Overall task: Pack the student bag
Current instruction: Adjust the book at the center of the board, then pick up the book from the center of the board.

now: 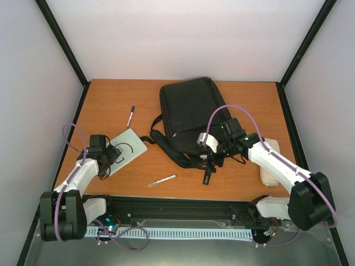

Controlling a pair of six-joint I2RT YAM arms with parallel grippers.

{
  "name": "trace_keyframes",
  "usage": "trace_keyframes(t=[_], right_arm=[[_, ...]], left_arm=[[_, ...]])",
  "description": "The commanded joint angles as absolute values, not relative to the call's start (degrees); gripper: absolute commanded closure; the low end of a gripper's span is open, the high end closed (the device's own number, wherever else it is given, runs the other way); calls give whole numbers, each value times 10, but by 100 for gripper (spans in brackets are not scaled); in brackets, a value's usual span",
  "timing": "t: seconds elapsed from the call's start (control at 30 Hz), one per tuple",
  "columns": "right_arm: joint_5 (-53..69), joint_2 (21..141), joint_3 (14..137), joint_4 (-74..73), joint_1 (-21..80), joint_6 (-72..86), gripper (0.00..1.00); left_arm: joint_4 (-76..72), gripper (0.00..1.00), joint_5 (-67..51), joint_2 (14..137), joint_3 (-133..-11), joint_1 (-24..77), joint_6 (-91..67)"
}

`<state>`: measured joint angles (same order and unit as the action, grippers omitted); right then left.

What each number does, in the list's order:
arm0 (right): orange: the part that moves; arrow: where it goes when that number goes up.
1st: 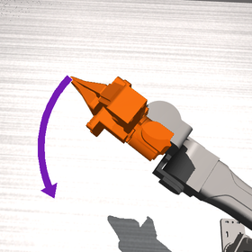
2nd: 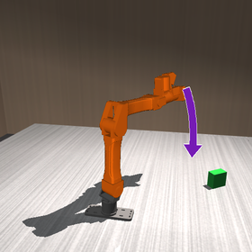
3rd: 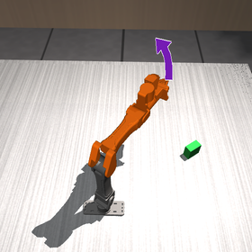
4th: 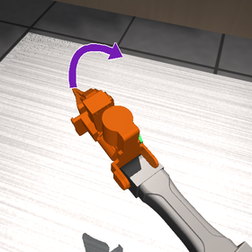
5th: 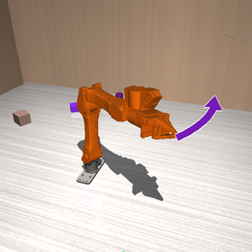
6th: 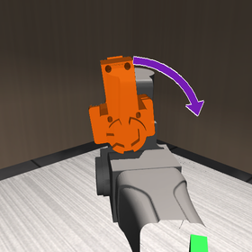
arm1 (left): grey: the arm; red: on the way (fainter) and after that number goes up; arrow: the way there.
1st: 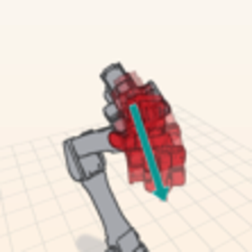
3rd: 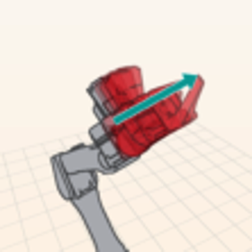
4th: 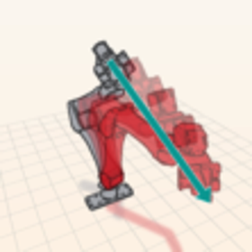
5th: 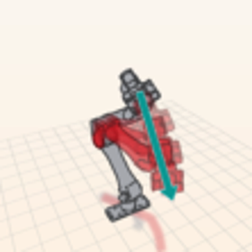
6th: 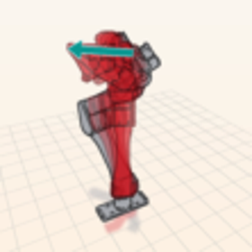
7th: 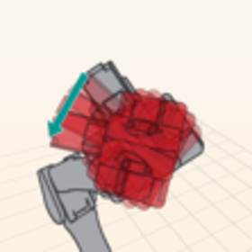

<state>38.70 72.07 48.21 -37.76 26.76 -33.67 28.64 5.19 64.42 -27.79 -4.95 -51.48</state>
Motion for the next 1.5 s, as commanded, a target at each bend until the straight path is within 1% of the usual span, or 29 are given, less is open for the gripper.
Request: trace_keyframes(t=[0.0,0.07,0.2,0.3,0.4,0.47,0.57,0.67,0.77,0.83,0.9,1.03,1.1,1.2,1.3,1.47], right_arm=[[405,733,499,-381,271,-348,1],[405,736,500,-381,273,-348,1],[403,741,502,-382,275,-346,0],[403,744,502,-382,276,-345,1],[397,749,503,-377,276,-339,1],[383,749,503,-368,276,-322,1],[370,746,506,-354,276,-292,2],[369,756,525,-354,276,-260,4],[373,784,569,-371,276,-226,7],[377,806,603,-372,280,-192,11],[374,836,641,-372,294,-158,14],[351,897,730,-367,335,-107,20],[340,934,764,-362,361,-77,22],[343,1001,812,-359,396,-53,27],[358,1066,856,-356,421,-33,31],[366,1151,918,-337,442,3,39]], left_arm=[[291,0,-21,614,-268,-1,-540],[300,0,-12,609,-270,43,-557],[309,0,-19,613,-281,98,-587],[305,2,-19,622,-297,151,-586],[321,6,-19,653,-337,202,-549],[357,6,-19,681,-384,236,-496],[426,6,-32,707,-452,251,-440],[471,6,-38,695,-499,251,-387],[489,4,18,670,-538,251,-342],[476,0,55,667,-553,241,-326],[457,0,53,693,-572,218,-309],[423,6,33,773,-602,151,-286],[397,6,29,809,-600,118,-285],[386,1,25,871,-615,72,-290],[390,0,-17,922,-636,23,-299],[354,4,-70,955,-639,-28,-285]])
